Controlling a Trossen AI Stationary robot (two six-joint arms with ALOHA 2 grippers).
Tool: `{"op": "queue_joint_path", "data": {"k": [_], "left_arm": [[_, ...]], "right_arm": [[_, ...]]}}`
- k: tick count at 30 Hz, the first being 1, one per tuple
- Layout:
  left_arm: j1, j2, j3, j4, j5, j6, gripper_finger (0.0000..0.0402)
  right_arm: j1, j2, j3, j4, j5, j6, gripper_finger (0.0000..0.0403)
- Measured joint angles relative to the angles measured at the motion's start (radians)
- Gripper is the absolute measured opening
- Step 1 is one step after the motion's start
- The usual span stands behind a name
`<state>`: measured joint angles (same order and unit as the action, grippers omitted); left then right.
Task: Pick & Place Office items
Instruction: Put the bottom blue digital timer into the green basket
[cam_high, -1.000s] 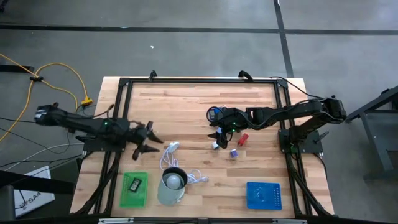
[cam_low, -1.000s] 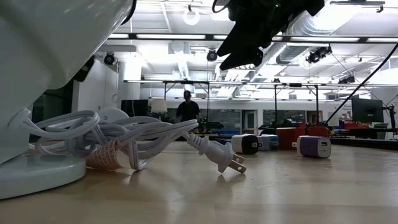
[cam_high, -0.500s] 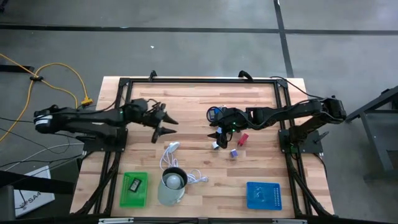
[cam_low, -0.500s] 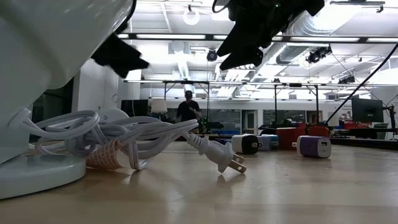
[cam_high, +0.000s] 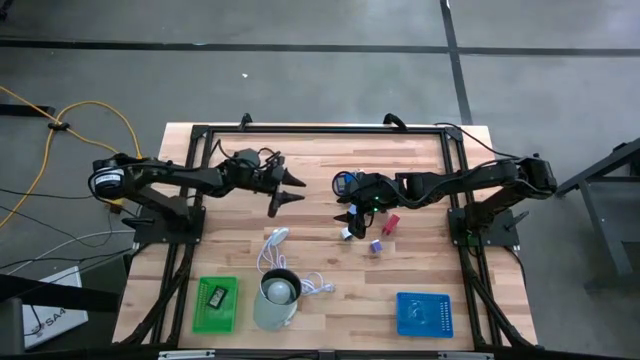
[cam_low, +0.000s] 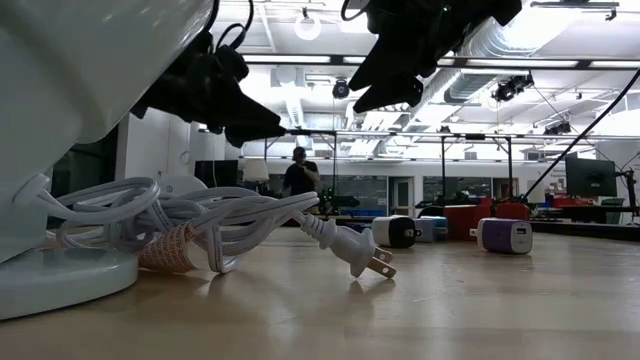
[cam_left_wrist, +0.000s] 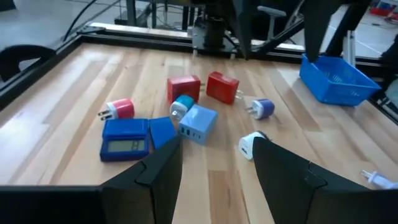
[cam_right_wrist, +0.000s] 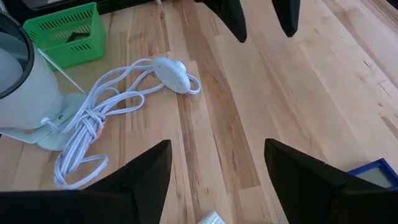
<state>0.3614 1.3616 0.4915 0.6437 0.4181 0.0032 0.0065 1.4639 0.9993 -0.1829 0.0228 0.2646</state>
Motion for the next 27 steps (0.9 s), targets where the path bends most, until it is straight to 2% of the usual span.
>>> {"op": "queue_joint_path", "data": {"k": [27], "left_arm": [[0.001,0.000,0.000,0.016,-0.006,-0.003,0.0189]], "right_arm": [[0.000,0.000,0.000,0.000,0.000,0.000,0.0244]]}}
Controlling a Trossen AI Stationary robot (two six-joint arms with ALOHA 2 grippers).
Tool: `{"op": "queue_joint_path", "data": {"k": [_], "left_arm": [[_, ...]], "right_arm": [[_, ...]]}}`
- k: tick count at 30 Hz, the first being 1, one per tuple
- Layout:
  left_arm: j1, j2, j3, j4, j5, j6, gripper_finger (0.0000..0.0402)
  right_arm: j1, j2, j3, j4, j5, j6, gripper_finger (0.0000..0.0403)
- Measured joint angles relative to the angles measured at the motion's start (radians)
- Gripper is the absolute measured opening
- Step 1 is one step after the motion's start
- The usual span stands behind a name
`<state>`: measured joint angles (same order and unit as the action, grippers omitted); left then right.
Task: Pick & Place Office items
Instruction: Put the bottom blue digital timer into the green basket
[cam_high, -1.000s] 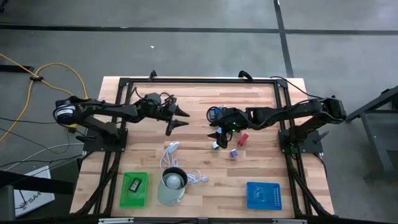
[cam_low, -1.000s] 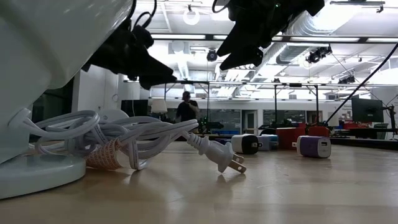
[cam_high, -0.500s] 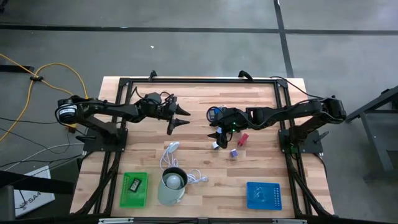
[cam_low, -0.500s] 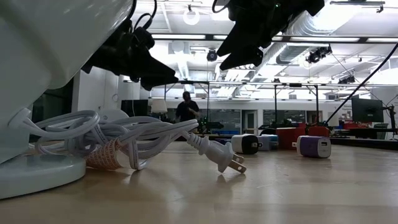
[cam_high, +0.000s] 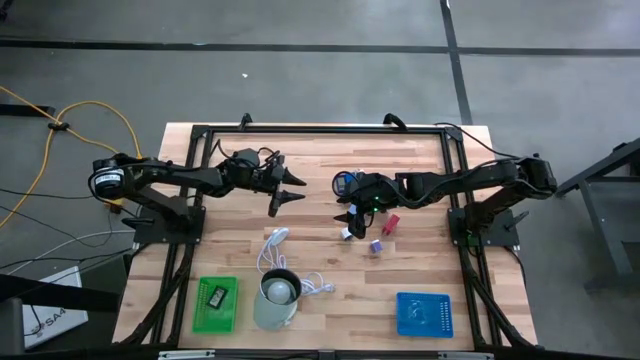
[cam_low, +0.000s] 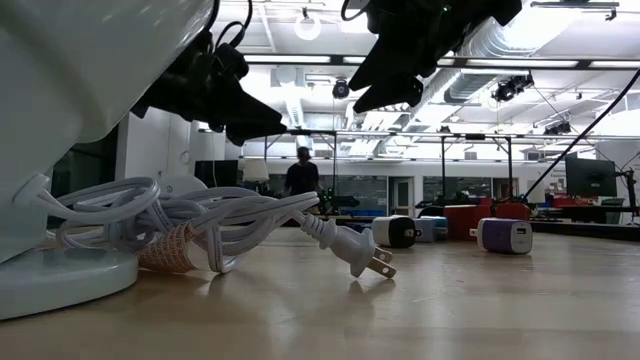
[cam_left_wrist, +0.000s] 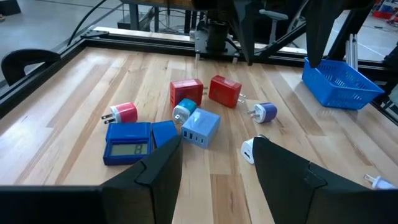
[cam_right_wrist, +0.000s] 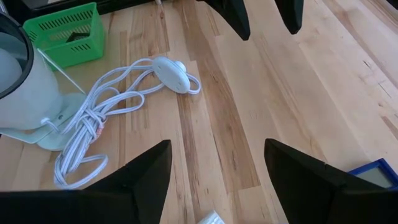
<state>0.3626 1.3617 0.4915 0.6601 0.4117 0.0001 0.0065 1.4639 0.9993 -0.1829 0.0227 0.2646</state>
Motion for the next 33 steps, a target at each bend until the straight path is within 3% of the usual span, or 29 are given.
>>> {"op": "queue_joint_path", "data": {"k": [18,26,33], "left_arm": [[0.000,0.000,0.000,0.000,-0.001,0.000,0.0189],[0.000,0.000,-0.001,-0.001,-0.001,0.000,0.0189],[0.000,0.000,-0.001,0.000,-0.001,0.000,0.0189]], "right_arm": [[0.000,0.000,0.000,0.241,0.002,-0.011,0.0244],[-0.014,0.000,0.000,0.222,0.004,-0.076,0.0244],[-0.102,-0.035,0.001,0.084,0.052,-0.007,0.0244]]}}
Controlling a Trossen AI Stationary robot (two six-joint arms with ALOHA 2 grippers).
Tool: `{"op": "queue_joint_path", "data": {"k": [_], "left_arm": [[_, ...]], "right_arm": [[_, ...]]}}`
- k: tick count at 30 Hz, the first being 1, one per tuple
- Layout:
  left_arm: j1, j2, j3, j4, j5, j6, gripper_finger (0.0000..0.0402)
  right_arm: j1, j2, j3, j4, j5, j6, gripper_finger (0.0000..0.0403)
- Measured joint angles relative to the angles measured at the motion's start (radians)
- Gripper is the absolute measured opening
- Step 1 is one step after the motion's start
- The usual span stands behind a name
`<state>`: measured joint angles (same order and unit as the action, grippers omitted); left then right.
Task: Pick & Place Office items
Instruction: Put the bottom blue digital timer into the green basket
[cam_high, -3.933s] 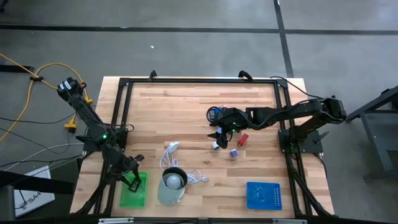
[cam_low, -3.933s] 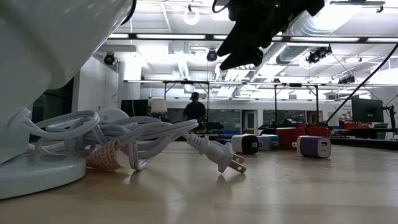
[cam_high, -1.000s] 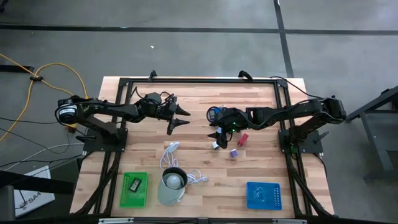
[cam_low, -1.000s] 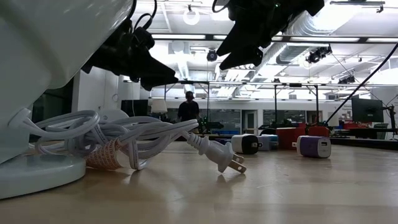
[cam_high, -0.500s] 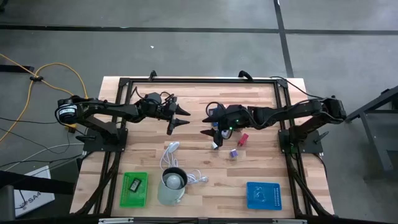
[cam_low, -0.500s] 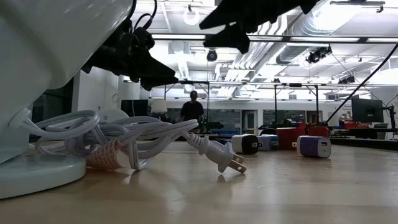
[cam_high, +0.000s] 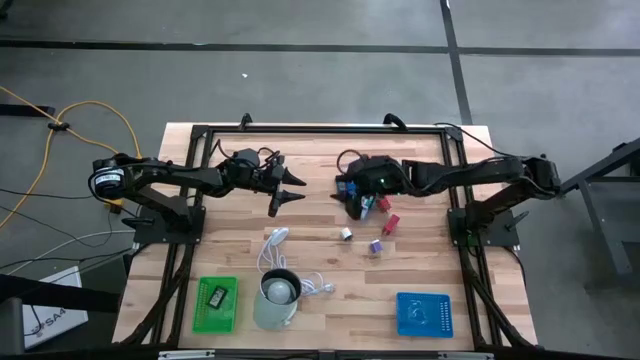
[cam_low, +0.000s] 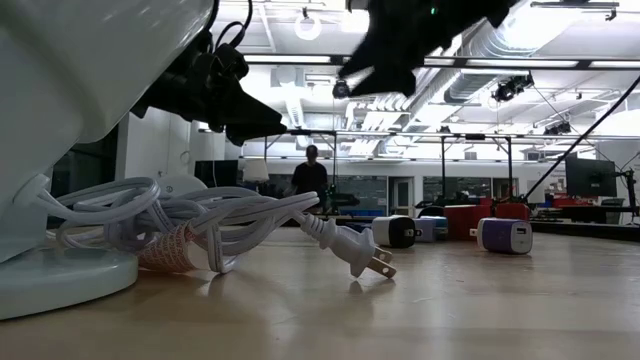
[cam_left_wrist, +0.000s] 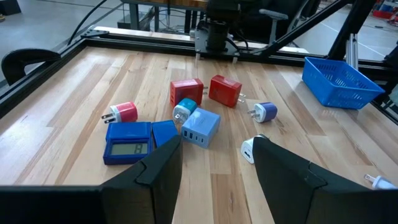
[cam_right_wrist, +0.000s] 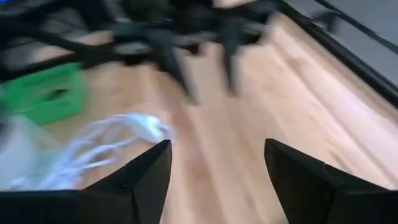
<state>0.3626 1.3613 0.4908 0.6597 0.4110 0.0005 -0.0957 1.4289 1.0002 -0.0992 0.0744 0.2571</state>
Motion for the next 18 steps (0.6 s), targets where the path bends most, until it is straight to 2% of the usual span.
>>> {"op": "queue_joint_path", "data": {"k": [5,8,12,18], "left_arm": [[0.000,0.000,0.000,0.000,0.000,0.000,0.0189],[0.000,0.000,0.000,0.000,0.000,0.000,0.0189],[0.000,0.000,0.000,0.000,0.000,0.000,0.0189],[0.000,0.000,0.000,0.000,0.000,0.000,0.0189]], "right_arm": [[-0.069,-0.003,0.071,-0.177,0.013,-0.030,0.0244],[-0.089,-0.006,0.115,-0.250,0.056,-0.093,0.0244],[-0.108,-0.004,0.155,-0.312,0.090,-0.190,0.0244],[-0.152,0.012,0.157,-0.339,0.053,-0.268,0.0244]]}}
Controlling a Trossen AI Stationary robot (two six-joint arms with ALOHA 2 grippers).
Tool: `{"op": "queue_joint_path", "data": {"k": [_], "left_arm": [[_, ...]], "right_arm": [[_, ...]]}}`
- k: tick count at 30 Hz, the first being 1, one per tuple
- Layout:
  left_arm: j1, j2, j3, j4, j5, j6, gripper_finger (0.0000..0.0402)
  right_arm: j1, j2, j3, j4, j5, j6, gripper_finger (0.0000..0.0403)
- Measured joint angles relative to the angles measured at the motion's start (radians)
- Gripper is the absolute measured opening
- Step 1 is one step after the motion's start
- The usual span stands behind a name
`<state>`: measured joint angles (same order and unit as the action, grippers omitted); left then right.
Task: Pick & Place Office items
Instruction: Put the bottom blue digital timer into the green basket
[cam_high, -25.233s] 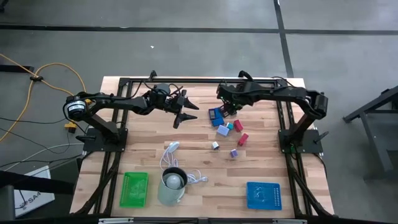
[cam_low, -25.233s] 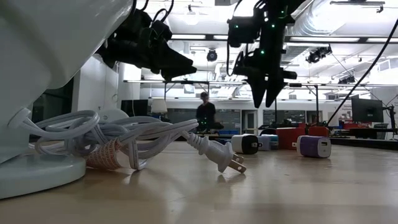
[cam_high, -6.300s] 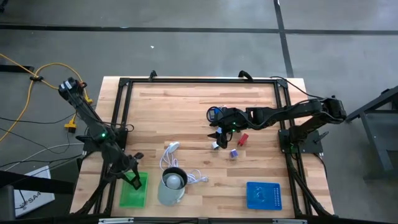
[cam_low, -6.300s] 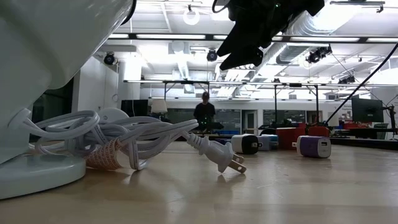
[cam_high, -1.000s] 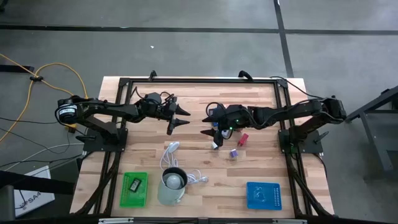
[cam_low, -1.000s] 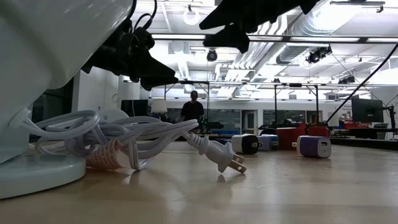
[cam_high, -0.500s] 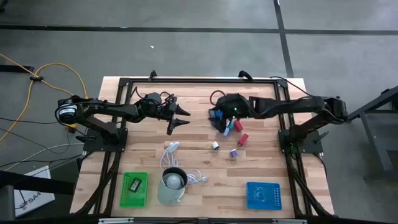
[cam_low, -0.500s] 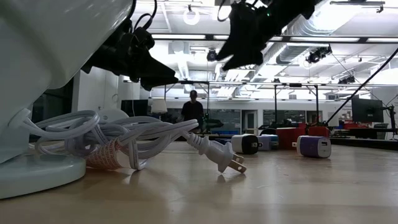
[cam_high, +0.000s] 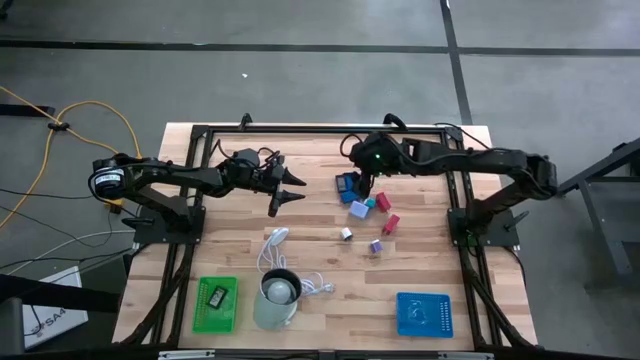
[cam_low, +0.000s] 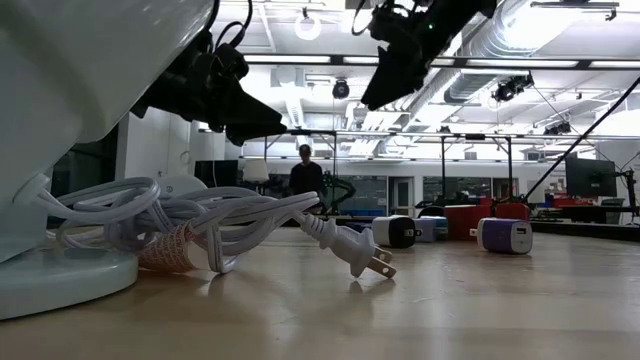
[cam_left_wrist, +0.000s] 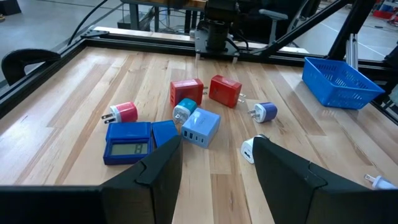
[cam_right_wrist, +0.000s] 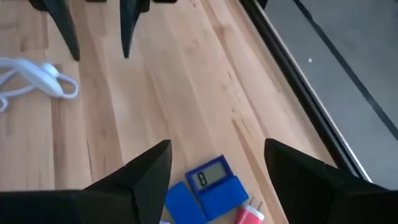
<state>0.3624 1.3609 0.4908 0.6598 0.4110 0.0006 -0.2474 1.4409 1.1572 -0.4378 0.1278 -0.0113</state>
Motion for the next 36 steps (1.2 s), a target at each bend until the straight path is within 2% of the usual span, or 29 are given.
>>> {"op": "queue_joint_path", "data": {"k": [5,11,17,24,28,36], "left_arm": [[0.000,0.000,0.000,0.000,0.000,0.000,0.0189],[0.000,0.000,0.000,0.000,0.000,0.000,0.0189],[0.000,0.000,0.000,0.000,0.000,0.000,0.0189],[0.000,0.000,0.000,0.000,0.000,0.000,0.0189],[0.000,0.000,0.000,0.000,0.000,0.000,0.0189],[0.000,0.000,0.000,0.000,0.000,0.000,0.0189]], "right_arm": [[-0.055,0.058,0.036,-0.047,-0.034,-0.016,0.0244],[-0.100,0.185,0.172,-0.156,-0.078,-0.015,0.0244],[-0.109,0.302,0.280,-0.276,-0.079,0.080,0.0244],[-0.099,0.368,0.301,-0.321,-0.099,0.172,0.0244],[-0.063,0.367,0.301,-0.325,-0.102,0.150,0.0244],[0.030,0.367,0.301,-0.324,-0.102,-0.067,0.0244]]}}
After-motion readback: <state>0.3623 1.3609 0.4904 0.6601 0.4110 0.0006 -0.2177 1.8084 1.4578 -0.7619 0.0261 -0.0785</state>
